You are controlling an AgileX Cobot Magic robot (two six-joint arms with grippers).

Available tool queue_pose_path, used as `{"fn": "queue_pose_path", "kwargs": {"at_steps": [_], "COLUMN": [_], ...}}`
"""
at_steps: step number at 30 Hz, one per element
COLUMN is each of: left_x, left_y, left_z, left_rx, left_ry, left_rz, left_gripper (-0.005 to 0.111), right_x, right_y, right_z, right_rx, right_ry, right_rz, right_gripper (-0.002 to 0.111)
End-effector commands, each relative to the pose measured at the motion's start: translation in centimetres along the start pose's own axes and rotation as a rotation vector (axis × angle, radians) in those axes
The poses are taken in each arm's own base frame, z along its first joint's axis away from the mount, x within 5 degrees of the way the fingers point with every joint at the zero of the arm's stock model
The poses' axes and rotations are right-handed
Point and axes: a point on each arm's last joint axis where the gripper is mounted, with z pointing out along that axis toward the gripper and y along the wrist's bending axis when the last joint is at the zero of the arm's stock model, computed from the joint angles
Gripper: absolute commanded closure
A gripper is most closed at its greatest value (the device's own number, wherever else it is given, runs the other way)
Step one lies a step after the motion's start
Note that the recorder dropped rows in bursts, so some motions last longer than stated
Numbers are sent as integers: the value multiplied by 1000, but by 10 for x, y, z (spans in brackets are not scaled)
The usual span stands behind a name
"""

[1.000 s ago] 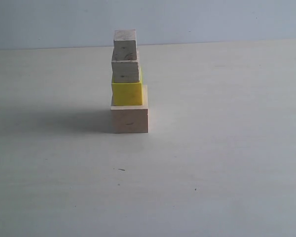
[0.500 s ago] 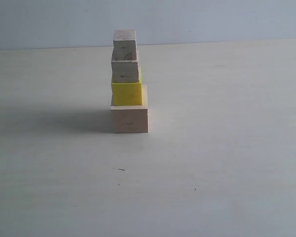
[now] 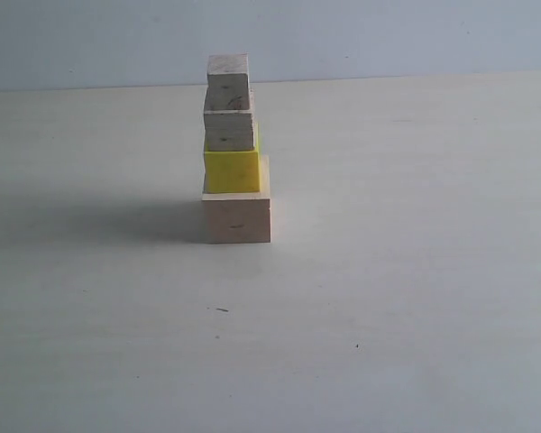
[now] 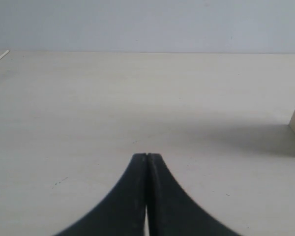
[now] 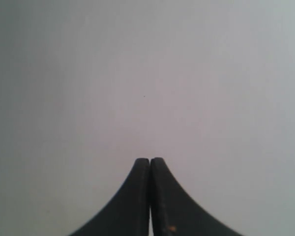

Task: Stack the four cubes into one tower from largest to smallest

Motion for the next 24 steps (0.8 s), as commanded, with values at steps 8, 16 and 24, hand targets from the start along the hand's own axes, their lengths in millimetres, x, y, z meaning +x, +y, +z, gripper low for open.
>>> {"fn": "queue_pose_path", "kwargs": {"at_steps": [8,16,24], "left_x": [0,0,0], "left_y": [0,0,0], "left_z": [0,0,0], "left_rx": [2,2,2], "left_ry": [-8,-8,-8], "left_rz": [7,7,7], "left_gripper": [107,107,107], "right_x": [2,101,177], "right_y": [2,-9,-11], "right_z": [-15,9,3], "right_rx": [-91,87,186], "right_ry": [1,193,319], "right_rz": [-26,94,66], "right_gripper": [108,108,108]}}
